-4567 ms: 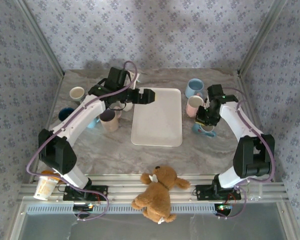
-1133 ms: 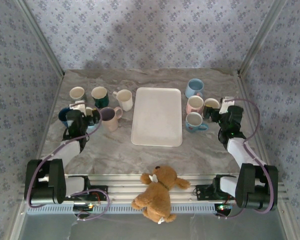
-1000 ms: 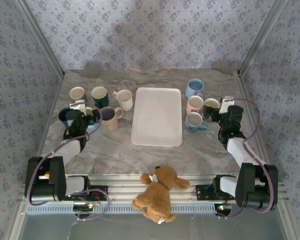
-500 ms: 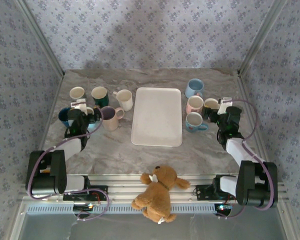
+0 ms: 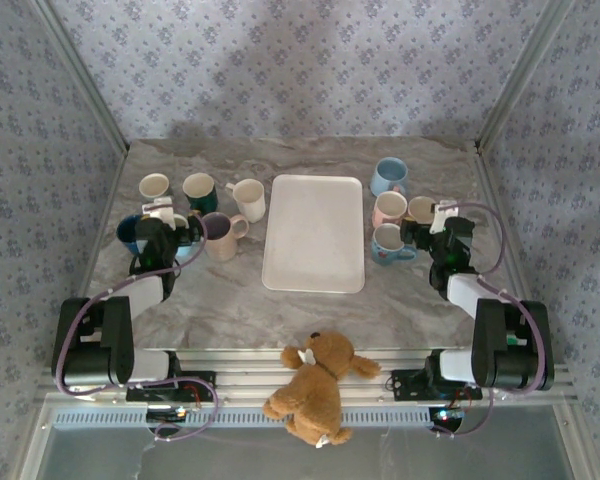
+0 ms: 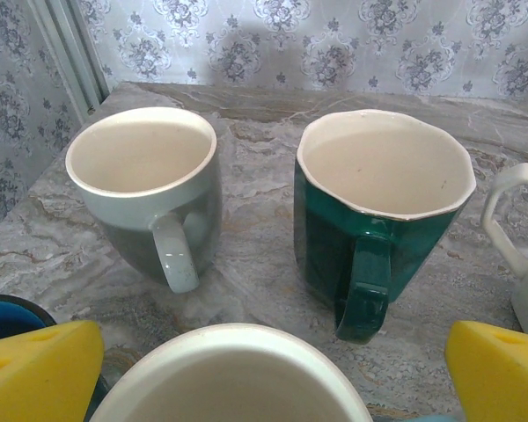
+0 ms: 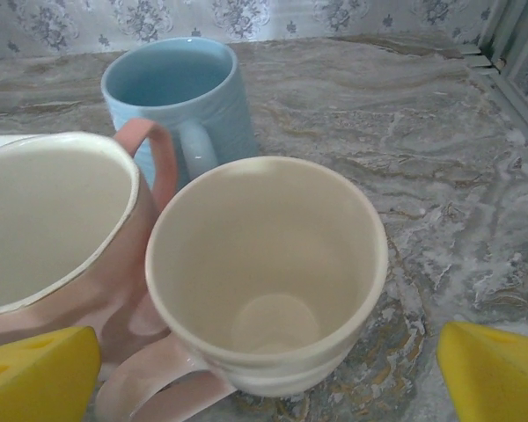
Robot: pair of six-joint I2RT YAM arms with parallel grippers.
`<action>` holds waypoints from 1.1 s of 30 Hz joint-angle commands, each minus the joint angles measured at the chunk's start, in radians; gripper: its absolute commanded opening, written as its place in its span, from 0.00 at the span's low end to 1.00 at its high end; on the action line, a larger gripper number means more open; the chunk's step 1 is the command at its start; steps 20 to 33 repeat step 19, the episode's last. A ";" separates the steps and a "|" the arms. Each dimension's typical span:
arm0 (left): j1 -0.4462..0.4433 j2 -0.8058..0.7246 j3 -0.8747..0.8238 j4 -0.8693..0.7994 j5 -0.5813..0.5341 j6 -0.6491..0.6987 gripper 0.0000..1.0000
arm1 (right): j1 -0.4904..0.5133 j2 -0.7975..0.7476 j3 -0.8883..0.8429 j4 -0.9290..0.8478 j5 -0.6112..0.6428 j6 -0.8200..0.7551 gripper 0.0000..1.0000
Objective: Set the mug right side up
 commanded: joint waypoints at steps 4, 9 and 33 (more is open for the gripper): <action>0.010 0.017 -0.020 -0.021 0.021 0.025 1.00 | -0.005 0.062 -0.031 0.099 0.017 -0.008 1.00; 0.012 0.017 -0.021 -0.021 0.026 0.024 0.99 | -0.009 0.058 -0.033 0.099 0.015 -0.005 1.00; 0.014 0.017 -0.020 -0.023 0.028 0.021 0.99 | -0.007 0.055 -0.024 0.080 0.009 -0.010 1.00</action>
